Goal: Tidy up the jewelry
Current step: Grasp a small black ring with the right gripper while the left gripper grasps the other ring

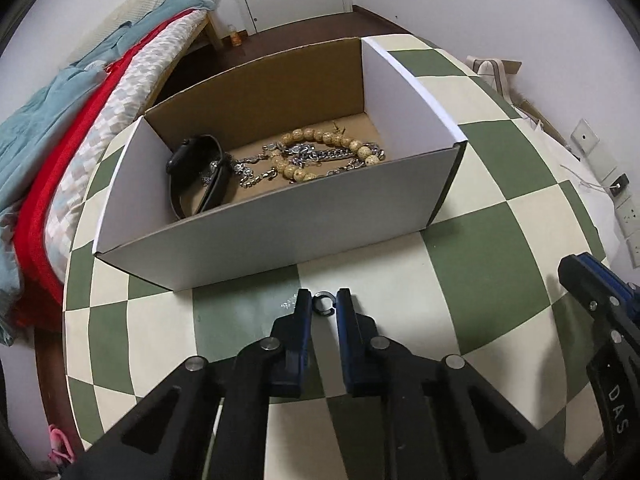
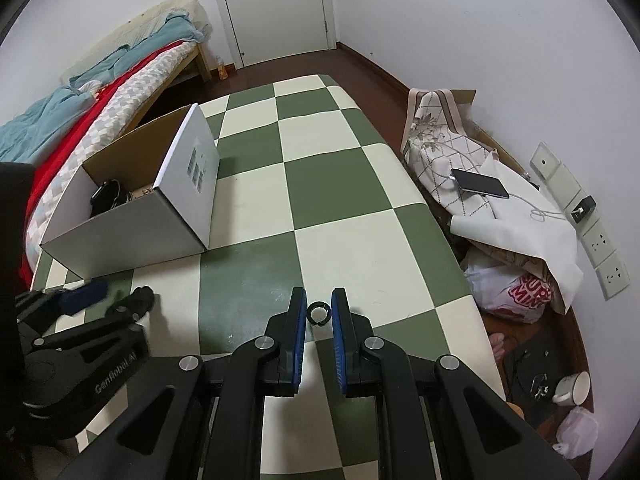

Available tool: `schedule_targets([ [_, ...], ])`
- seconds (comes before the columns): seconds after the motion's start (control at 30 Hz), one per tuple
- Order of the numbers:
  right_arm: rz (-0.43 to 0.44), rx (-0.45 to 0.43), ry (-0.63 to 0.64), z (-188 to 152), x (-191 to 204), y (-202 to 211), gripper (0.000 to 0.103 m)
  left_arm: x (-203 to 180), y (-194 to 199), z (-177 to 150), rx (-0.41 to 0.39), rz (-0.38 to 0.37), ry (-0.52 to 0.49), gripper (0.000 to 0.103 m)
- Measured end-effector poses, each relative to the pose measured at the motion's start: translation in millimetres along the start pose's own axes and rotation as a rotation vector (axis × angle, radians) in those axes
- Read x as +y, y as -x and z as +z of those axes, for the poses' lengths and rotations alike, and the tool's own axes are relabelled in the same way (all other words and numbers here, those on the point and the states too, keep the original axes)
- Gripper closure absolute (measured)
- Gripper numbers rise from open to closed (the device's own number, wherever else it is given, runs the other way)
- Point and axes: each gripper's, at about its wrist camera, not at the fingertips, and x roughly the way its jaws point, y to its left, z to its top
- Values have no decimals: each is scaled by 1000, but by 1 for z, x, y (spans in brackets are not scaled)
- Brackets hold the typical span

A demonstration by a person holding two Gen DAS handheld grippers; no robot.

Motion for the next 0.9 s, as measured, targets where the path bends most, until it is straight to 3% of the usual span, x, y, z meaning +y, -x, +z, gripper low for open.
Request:
schedule_targets([
  [0.07, 0, -4, -2, 1, 0, 2, 90, 1, 2, -1, -8, -6, 3, 94],
  [0.13, 2, -11, -3, 2, 0, 4, 90, 3, 7, -1, -18, -12, 9, 102],
  [0.4, 22, -57, 20, 10, 12, 27, 90, 25, 37, -2, -80, -36, 61, 102],
  [0.77, 64, -98, 6, 17, 15, 56, 90, 84, 62, -19, -90, -111, 190, 102],
  [0.87, 77, -98, -3, 16, 15, 57, 90, 82, 54, -16, -63, -197, 223, 96],
  [0.9, 80, -93, -5, 15, 16, 57, 90, 78, 50, -14, -58, -203, 220, 87],
])
